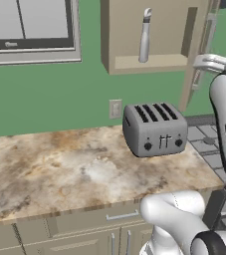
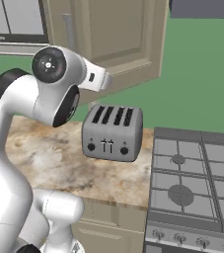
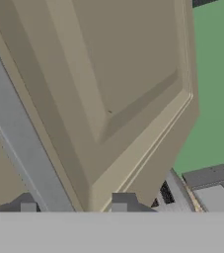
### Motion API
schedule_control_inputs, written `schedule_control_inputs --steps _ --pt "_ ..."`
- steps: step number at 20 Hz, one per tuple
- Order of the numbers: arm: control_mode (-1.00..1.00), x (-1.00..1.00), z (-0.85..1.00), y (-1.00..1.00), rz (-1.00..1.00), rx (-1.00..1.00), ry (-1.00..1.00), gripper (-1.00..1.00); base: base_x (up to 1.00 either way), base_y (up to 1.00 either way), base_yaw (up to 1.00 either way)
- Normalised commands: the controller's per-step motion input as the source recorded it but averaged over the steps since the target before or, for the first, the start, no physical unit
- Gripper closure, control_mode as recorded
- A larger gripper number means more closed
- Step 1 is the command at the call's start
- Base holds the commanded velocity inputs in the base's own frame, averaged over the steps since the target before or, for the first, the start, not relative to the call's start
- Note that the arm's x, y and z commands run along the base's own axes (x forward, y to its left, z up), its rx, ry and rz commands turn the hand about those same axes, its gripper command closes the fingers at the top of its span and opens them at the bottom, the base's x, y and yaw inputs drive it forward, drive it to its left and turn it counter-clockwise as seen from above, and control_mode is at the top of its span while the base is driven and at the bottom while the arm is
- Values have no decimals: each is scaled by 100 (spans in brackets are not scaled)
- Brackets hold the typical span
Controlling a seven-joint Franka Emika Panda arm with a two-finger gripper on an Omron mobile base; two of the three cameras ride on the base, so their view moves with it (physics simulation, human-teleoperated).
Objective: Open the cabinet. Pick the spray and place it next to the sink. Then close the cabinet.
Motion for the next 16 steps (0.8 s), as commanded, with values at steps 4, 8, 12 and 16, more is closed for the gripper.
schedule_control_inputs --steps 4,8,12,16 --pt "-100 0 -5 -100 0 0 5 100 0 0 0" --pt "-100 0 -5 -96 0 0 2 100 0 0 0" --pt "-100 0 -1 -75 0 0 0 100 0 0 0" --pt "-100 0 0 -46 2 0 0 100 0 0 0"
